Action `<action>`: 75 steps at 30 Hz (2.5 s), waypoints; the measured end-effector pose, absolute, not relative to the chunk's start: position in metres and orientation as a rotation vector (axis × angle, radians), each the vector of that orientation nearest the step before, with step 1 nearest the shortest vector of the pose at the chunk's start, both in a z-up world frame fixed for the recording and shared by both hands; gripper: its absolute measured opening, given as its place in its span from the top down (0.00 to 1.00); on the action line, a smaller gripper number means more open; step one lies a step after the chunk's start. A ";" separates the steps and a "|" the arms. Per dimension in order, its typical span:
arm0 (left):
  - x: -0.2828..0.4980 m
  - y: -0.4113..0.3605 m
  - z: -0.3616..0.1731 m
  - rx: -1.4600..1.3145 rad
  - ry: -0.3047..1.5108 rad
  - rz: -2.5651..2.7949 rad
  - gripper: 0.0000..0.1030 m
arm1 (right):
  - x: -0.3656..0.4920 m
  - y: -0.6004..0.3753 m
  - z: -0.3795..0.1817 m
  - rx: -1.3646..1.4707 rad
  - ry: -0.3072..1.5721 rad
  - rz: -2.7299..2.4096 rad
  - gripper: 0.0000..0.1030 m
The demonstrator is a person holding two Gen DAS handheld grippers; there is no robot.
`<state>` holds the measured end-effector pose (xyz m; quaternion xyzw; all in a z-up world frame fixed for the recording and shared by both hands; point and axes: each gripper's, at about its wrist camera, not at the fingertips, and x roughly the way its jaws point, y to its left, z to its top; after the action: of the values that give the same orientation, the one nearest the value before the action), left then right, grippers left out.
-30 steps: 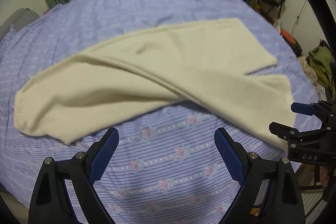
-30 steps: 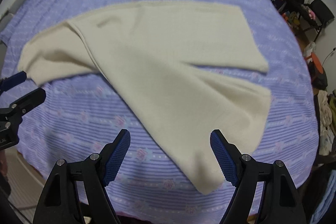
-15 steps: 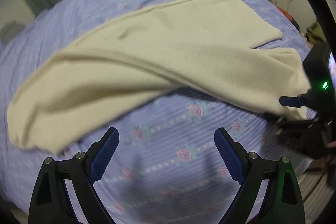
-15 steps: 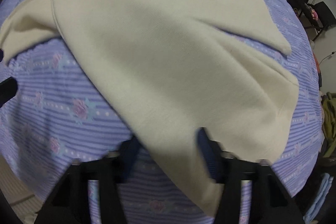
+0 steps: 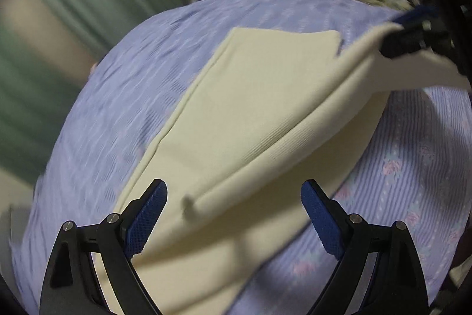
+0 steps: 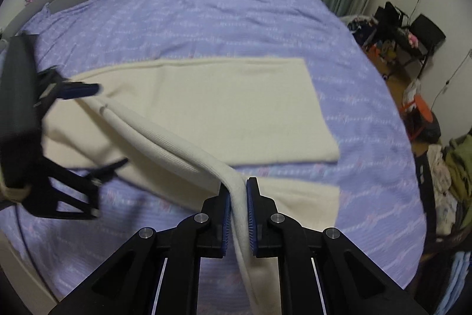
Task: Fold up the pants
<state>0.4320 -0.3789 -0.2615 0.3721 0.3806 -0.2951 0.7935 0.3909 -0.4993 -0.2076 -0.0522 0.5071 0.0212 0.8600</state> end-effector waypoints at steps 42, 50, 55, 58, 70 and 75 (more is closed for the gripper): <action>0.545 -0.371 -0.174 0.264 0.809 -0.296 0.22 | 0.551 -0.575 -0.182 -0.166 0.825 -0.112 0.30; 0.497 -0.395 -0.220 0.176 0.935 -0.311 0.22 | 0.477 -0.628 -0.236 0.054 0.942 -0.153 0.32; 0.483 -0.420 -0.260 0.199 1.024 -0.320 0.23 | 0.467 -0.648 -0.274 0.184 1.017 -0.120 0.47; 0.482 -0.430 -0.275 0.208 1.054 -0.314 0.23 | 0.469 -0.655 -0.289 0.244 1.027 -0.098 0.47; 0.472 -0.437 -0.267 0.179 1.103 -0.243 0.23 | 0.478 -0.665 -0.306 0.282 1.087 -0.158 0.90; 0.454 -0.420 -0.237 0.164 1.098 -0.211 0.23 | 0.471 -0.657 -0.289 0.266 1.109 -0.216 0.59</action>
<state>0.4545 -0.4200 -0.2374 0.0779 0.5202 -0.0998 0.8446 0.4708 -0.6572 -0.2890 0.1259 0.5237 -0.1022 0.8363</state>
